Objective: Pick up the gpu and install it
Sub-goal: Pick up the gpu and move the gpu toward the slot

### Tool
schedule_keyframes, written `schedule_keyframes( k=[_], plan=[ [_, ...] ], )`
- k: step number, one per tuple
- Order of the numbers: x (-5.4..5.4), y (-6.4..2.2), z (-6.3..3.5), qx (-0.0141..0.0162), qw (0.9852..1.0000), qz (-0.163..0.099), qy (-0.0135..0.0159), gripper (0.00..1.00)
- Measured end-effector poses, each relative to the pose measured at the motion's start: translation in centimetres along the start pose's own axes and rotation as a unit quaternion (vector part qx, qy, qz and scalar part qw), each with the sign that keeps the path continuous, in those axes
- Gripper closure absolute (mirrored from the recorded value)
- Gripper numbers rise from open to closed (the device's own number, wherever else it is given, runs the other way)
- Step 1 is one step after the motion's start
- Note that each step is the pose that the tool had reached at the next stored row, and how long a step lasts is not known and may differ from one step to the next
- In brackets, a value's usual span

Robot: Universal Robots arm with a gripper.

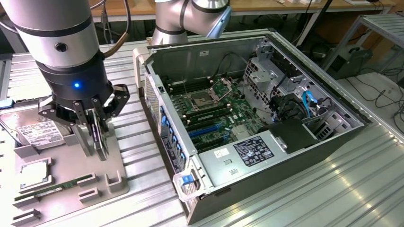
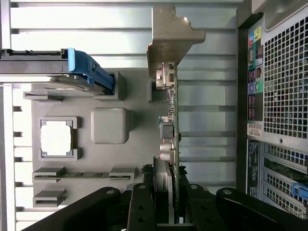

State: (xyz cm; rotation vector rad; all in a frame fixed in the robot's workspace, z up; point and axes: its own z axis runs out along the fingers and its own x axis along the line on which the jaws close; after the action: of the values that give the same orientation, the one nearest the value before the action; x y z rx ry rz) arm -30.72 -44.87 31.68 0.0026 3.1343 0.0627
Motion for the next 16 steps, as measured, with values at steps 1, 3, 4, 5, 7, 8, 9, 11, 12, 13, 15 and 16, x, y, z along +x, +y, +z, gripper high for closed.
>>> schedule_keyframes(
  k=[1,3,4,5,7,8,9,11,12,13,15,16],
  plan=[
    [0.0,0.0,-0.05,0.0,1.0,0.0,0.0,0.71],
    [0.0,0.01,-0.2,0.0,1.0,0.0,0.0,0.71],
    [0.0,0.01,-0.27,0.0,1.0,0.0,0.0,0.71],
    [0.0,0.01,-0.33,0.0,1.0,0.0,0.0,0.71],
    [0.0,0.02,-0.47,0.0,1.0,0.0,0.0,0.71],
    [0.0,0.02,-0.54,0.0,1.0,0.0,0.0,0.71],
    [0.0,0.02,-0.6,0.0,1.0,0.0,0.0,0.71],
    [0.0,0.03,-0.77,0.0,1.0,0.0,0.0,0.71],
    [0.0,0.04,-0.91,0.0,1.0,0.0,0.0,0.71],
    [0.0,0.04,-1.04,0.0,1.0,0.0,0.0,0.71],
    [0.0,0.05,-1.28,0.0,1.0,0.0,0.0,0.71],
    [0.0,0.06,-1.38,0.0,1.0,0.0,0.0,0.71]
  ],
)
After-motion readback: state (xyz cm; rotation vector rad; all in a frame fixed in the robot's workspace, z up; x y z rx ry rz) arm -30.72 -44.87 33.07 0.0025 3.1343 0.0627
